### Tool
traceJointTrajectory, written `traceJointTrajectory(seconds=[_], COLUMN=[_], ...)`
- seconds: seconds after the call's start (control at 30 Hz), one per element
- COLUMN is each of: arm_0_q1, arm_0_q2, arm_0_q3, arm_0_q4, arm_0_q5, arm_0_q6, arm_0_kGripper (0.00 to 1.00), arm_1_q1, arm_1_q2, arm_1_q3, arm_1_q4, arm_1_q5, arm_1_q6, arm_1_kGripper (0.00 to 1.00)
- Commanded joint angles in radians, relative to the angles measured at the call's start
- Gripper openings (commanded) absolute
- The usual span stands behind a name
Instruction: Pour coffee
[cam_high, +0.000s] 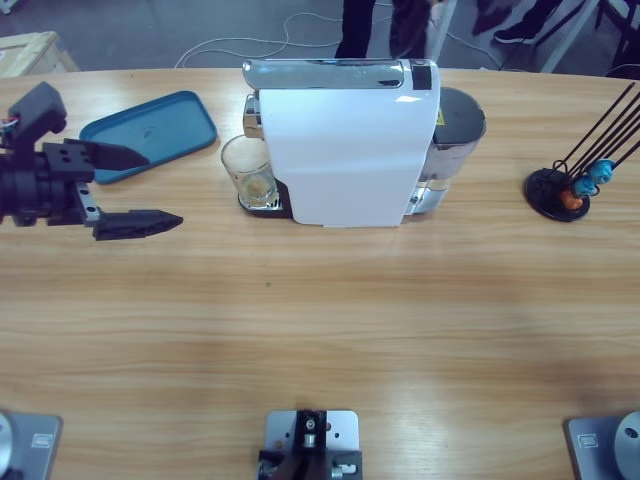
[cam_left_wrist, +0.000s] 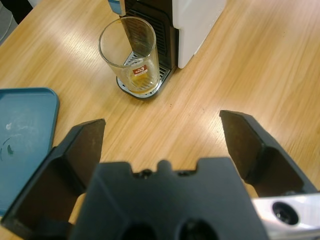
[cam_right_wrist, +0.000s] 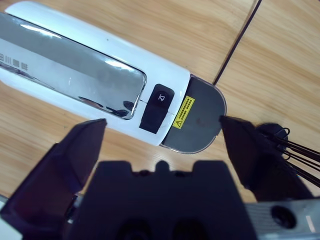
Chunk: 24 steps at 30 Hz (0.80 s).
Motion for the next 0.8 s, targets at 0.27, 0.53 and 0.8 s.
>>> traceJointTrajectory(seconds=[0.27,0.53,0.8], arm_0_q1=[-0.011,-0.011,-0.038], arm_0_q2=[0.017,-0.006,-0.055], arm_0_q3=[0.019,0.021,0.025], arm_0_q4=[-0.010,0.000,0.081], arm_0_q5=[0.012,0.014,0.012], arm_0_q6=[-0.012,-0.012,-0.012], arm_0_kGripper=[0.996,0.996,0.996], arm_1_q1=[0.024,0.039,0.040], arm_1_q2=[-0.170,-0.267,-0.253], arm_1_q3=[0.205,0.283,0.297], arm_1_q4=[-0.065,-0.135,-0.167], arm_1_q5=[-0.048,-0.046,-0.064], arm_1_q6=[0.033,0.056,0.066], arm_1_kGripper=[1.000,1.000,1.000])
